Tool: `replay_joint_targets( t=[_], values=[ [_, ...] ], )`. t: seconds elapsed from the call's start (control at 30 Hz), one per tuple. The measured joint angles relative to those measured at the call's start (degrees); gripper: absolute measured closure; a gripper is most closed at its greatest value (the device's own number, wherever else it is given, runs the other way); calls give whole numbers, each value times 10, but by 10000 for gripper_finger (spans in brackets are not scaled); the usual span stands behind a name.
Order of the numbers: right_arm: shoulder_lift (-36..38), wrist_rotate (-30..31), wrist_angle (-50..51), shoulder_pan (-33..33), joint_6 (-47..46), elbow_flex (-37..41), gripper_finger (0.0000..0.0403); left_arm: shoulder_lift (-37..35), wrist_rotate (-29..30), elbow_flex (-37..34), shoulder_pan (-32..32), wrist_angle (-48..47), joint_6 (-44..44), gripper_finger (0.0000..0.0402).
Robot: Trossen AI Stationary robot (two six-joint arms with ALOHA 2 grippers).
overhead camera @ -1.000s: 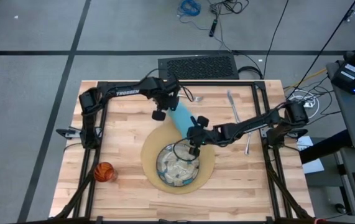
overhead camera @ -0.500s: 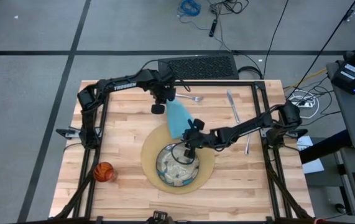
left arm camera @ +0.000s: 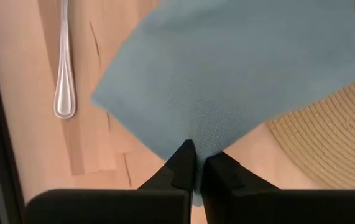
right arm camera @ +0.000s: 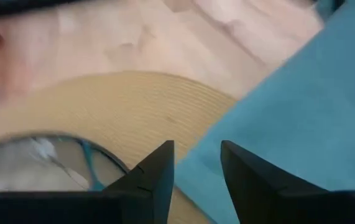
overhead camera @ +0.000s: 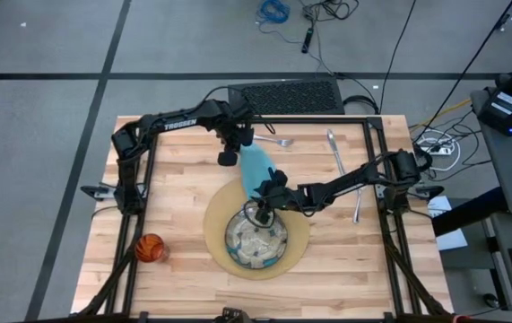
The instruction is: Set table place
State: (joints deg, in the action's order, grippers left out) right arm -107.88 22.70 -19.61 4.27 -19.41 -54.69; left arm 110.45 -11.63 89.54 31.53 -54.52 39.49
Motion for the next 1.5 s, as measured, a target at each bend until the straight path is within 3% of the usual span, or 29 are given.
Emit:
replay_joint_targets(
  t=[0.13,0.3,0.43,0.57,0.8,1.07,1.13,1.27,1.5],
  values=[
    [-21,-63,10,-14,-65,-34,243,0,-10,0,0,-3,0,401],
    [-67,-61,44,-6,-85,-89,180,0,-23,0,0,-4,2,401],
    [-114,1,125,3,-81,-145,151,0,-26,0,0,-11,3,401],
    [-148,81,204,13,-62,-208,151,0,-32,0,0,-33,13,401],
    [-165,153,314,22,-69,-261,186,0,-33,1,0,-68,13,401],
    [-176,153,350,20,-118,-262,245,-1,-33,17,-5,-86,14,401],
    [-177,152,363,21,-121,-261,279,-1,-34,27,-4,-94,14,401],
    [-172,152,367,20,-91,-261,383,-1,-34,49,-5,-101,13,401],
    [-125,150,413,21,-65,-281,401,-1,-34,55,-4,-113,13,401]
  ],
)
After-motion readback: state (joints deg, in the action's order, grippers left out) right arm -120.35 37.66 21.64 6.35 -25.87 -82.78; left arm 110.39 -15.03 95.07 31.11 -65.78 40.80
